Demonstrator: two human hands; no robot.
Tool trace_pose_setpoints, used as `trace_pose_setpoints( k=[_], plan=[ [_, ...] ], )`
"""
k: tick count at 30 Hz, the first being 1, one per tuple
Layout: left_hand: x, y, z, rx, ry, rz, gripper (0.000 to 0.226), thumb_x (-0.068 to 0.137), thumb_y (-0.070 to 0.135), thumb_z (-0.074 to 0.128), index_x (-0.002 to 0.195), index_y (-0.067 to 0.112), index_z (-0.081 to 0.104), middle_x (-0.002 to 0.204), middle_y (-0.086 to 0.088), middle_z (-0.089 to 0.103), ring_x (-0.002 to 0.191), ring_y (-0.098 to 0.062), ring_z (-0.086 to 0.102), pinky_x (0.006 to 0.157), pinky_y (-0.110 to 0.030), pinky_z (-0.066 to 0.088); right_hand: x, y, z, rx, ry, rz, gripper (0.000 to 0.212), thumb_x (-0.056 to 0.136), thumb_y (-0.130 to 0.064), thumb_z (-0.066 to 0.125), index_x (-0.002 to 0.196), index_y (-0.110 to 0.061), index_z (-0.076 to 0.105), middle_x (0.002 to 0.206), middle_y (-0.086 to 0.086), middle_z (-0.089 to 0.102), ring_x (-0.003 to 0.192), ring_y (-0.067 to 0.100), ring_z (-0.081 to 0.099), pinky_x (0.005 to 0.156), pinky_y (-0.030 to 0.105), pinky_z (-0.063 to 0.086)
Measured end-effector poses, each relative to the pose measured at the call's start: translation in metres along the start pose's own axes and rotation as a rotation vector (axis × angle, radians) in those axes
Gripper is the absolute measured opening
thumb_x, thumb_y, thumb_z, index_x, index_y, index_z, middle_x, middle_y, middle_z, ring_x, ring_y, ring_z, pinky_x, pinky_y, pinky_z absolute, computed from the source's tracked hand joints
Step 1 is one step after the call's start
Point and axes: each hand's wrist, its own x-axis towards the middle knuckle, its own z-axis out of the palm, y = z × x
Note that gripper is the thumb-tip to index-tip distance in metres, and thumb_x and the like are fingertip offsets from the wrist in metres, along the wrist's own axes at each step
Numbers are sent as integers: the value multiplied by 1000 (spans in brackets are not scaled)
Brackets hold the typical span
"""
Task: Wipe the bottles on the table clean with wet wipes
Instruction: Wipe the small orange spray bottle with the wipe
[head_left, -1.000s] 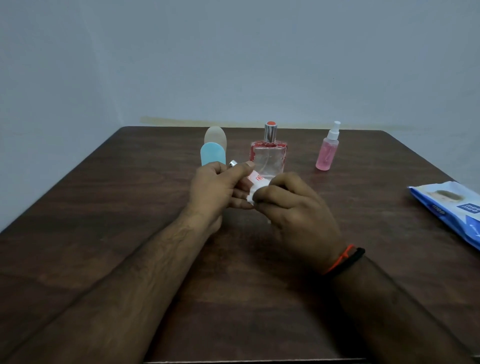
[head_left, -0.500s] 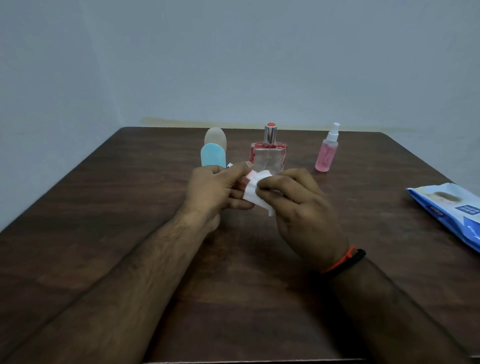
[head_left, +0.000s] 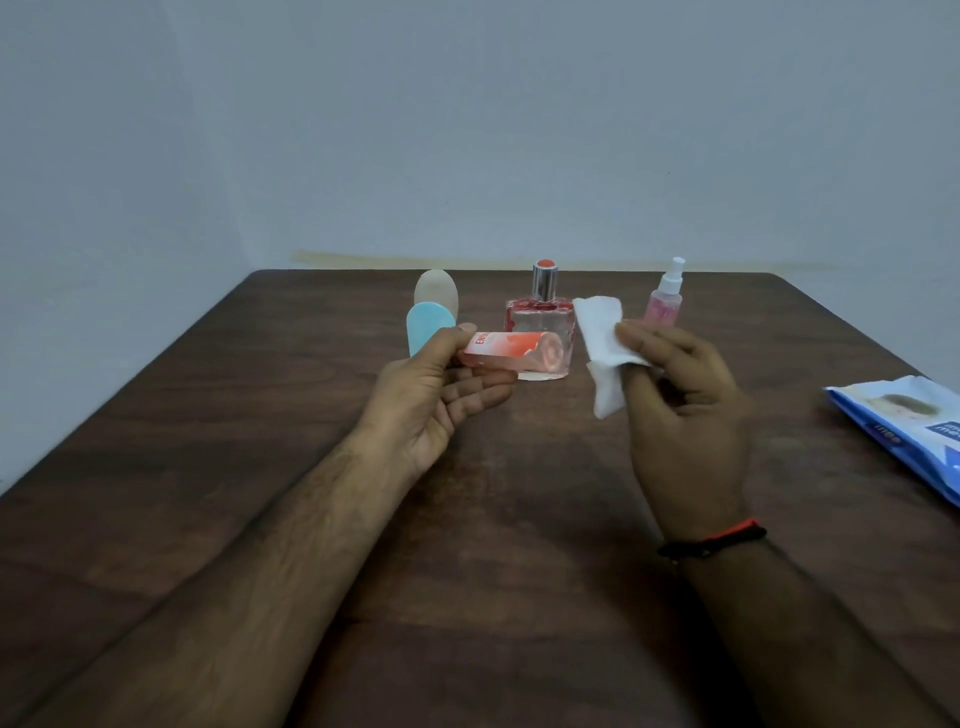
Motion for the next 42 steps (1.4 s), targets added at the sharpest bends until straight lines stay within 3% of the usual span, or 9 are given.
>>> trace_pose_setpoints(
  k=[8, 11, 15, 21, 24, 27, 32, 38, 42],
  plan=[
    [-2, -8, 5, -62, -14, -22, 25, 91, 16, 68, 106, -3, 59, 83, -23, 74, 67, -25, 75, 58, -31, 63, -13, -1, 15, -231, -218, -279, 39, 88, -10, 72, 125, -5, 64, 121, 5, 61, 115, 11, 56, 98, 17, 46],
    [-3, -12, 6, -80, -9, -54, 18, 91, 15, 67, 100, 0, 61, 80, -20, 75, 66, -25, 75, 56, -32, 62, -12, 3, 14, -289, -150, -371, 29, 87, -4, 72, 115, 0, 70, 107, 13, 66, 101, 24, 64, 87, 31, 55],
    [-2, -15, 6, -70, -1, -63, 21, 91, 15, 68, 102, 0, 59, 86, -22, 75, 71, -27, 76, 62, -35, 63, -12, 2, 10, -344, -114, -452, 19, 81, 4, 75, 100, 3, 74, 92, 15, 68, 87, 27, 66, 75, 34, 55],
    [2, -12, 2, -79, 33, -76, 27, 91, 17, 69, 107, 1, 55, 89, -22, 76, 74, -26, 76, 63, -35, 63, -5, 9, 6, -238, -76, -104, 11, 82, -8, 75, 92, -11, 77, 87, 1, 71, 80, 3, 59, 74, 6, 44],
    [4, -11, 1, -72, 41, -71, 30, 91, 18, 69, 110, 1, 55, 88, -21, 76, 74, -25, 76, 59, -33, 63, 0, 13, 3, -207, -14, 5, 19, 85, -5, 70, 101, -13, 76, 93, -4, 70, 87, 1, 60, 76, 6, 46],
    [4, -13, 2, -55, 47, -75, 29, 90, 20, 69, 109, 4, 55, 89, -19, 76, 78, -25, 77, 63, -34, 63, -4, 8, 7, -193, -35, -99, 27, 88, 2, 65, 113, -8, 72, 105, -3, 65, 97, 1, 58, 83, 5, 44],
    [2, -17, 4, -34, 53, -65, 27, 89, 19, 70, 106, 4, 56, 89, -19, 76, 79, -27, 76, 65, -35, 64, -9, 11, 15, -271, -222, -326, 33, 92, 1, 58, 125, -3, 66, 121, 14, 63, 113, 25, 59, 97, 33, 50],
    [5, -17, 2, -72, 107, -7, 41, 89, 19, 71, 121, -2, 54, 101, -22, 74, 80, -28, 76, 56, -32, 61, -11, 10, 13, -388, -284, -482, 32, 94, -10, 52, 121, -1, 68, 117, 17, 64, 108, 28, 59, 93, 33, 51],
    [4, -11, 0, -62, 141, 0, 34, 89, 19, 72, 111, -1, 55, 98, -21, 75, 76, -26, 76, 56, -31, 62, -11, 9, 11, -317, -226, -365, 26, 81, 3, 60, 100, -3, 77, 99, 9, 70, 93, 23, 65, 83, 31, 53]
  ],
)
